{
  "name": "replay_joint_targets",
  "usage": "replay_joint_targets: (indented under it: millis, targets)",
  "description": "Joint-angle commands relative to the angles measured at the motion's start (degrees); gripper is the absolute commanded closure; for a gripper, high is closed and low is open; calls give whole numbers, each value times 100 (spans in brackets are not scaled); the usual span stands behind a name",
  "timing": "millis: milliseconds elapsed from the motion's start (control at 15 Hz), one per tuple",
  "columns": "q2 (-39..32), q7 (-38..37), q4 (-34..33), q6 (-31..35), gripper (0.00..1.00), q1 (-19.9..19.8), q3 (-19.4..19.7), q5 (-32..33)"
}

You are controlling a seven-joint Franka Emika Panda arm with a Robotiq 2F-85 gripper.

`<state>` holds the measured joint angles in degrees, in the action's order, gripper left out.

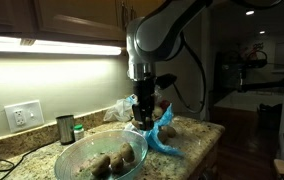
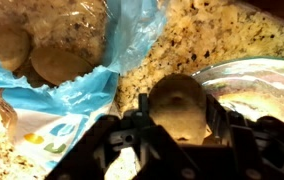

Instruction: Remove three potatoes from the plastic bag and place them in the glass bowl on the left

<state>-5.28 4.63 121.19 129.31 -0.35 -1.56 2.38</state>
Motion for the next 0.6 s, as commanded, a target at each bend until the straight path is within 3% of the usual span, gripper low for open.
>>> replay_joint_targets:
  millis: [0, 533]
  targets:
    - [-130, 192, -283, -109, 69, 63, -11, 18]
    - [-850, 939, -922, 69, 69, -6, -141, -322]
